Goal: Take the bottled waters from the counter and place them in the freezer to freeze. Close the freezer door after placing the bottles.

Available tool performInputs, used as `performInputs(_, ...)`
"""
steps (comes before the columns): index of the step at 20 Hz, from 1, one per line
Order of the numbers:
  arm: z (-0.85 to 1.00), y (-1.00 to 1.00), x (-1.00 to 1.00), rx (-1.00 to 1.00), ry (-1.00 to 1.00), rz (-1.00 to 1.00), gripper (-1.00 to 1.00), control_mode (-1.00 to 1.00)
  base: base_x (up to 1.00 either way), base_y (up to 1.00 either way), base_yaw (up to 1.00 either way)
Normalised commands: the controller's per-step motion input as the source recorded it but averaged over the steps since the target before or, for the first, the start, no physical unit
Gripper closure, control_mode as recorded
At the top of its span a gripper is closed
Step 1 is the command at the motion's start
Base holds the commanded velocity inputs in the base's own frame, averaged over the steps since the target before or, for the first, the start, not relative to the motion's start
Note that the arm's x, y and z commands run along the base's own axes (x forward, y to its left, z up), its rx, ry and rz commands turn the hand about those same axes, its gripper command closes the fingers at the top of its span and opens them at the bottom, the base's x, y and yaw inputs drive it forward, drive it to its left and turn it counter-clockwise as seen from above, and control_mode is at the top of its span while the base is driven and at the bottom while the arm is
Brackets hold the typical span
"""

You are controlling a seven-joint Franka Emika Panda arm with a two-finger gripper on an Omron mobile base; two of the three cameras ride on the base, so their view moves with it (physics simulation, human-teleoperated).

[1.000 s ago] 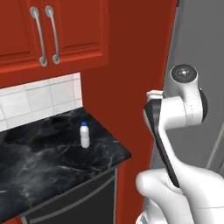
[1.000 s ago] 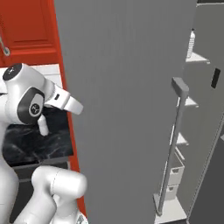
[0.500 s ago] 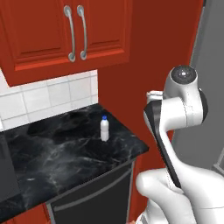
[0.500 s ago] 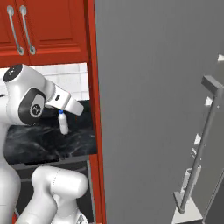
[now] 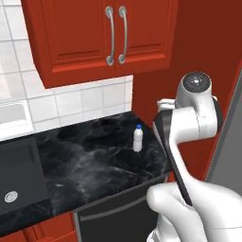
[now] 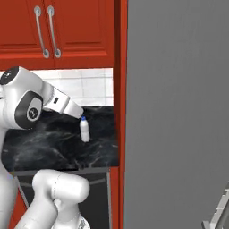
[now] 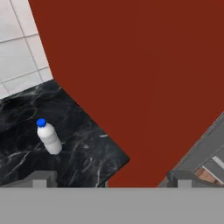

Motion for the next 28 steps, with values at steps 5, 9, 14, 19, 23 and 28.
performInputs(5, 0.0, 0.0, 0.0, 0.0, 0.0, 0.0, -1.0, 1.0, 0.64, -0.68, 0.11)
performInputs(9, 0.0, 0.0, 0.0, 0.0, 0.0, 0.0, -1.0, 1.0, 0.0, 0.0, 0.0)
performInputs(14, 0.0, 0.0, 0.0, 0.0, 0.0, 0.0, -1.0, 1.0, 0.4, 0.11, 0.05)
performInputs(19, 0.0, 0.0, 0.0, 0.0, 0.0, 0.0, -1.0, 1.0, 0.25, 0.18, 0.23)
performInputs(23, 0.0, 0.0, 0.0, 0.0, 0.0, 0.0, -1.0, 1.0, 0.2, 0.41, 0.31)
performInputs(28, 0.0, 0.0, 0.0, 0.0, 0.0, 0.0, -1.0, 1.0, 0.15, 0.41, 0.29)
